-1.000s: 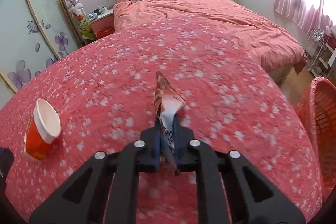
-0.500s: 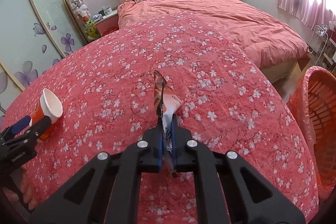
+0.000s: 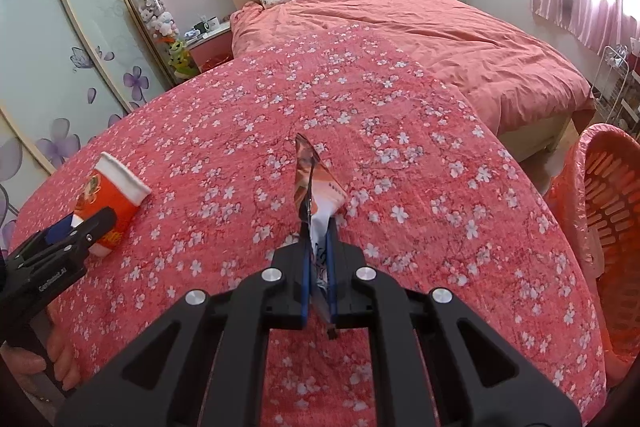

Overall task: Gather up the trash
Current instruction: 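Grasp the red paper cup with the left tool while the right tool grasps the silver wrapper, then carry paper cup and wrapper over the orange basket and open both tools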

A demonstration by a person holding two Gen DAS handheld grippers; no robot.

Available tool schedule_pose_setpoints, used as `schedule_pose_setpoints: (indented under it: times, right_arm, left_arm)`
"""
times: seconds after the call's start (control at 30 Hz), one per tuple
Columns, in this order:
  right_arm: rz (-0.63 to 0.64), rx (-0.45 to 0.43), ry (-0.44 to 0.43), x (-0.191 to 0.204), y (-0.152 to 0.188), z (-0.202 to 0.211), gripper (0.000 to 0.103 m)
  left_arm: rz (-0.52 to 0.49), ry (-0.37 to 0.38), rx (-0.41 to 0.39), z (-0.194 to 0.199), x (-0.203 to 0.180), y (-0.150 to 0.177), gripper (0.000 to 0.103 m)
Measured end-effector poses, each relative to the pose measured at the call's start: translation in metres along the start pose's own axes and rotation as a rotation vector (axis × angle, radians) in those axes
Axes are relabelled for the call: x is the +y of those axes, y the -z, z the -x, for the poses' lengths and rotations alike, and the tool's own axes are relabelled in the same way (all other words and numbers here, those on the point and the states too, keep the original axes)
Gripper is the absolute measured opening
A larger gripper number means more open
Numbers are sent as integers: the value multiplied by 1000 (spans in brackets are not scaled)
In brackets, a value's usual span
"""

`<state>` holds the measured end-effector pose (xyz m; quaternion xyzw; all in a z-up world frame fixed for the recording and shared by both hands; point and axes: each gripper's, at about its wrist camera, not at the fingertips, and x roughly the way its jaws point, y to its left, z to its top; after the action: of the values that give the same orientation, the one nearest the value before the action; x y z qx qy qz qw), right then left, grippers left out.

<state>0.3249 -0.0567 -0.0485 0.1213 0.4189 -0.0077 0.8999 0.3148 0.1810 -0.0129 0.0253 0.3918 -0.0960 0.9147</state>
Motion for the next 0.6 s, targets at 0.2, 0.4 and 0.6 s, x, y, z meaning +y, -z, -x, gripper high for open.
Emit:
schedule_pose_setpoints:
  times: [0.2, 0.4, 0.6]
  right_arm:
    - [-4, -8, 3, -5, 1, 7, 7]
    - [-10, -16, 5, -14, 3, 15, 7]
    - [-17, -35, 5, -25, 6, 28, 7]
  left_arm:
    - [-9, 28, -23, 4, -12, -1, 63]
    - [-26, 45, -51, 8, -26, -1, 62]
    - [-33, 69, -74, 18, -36, -1, 62]
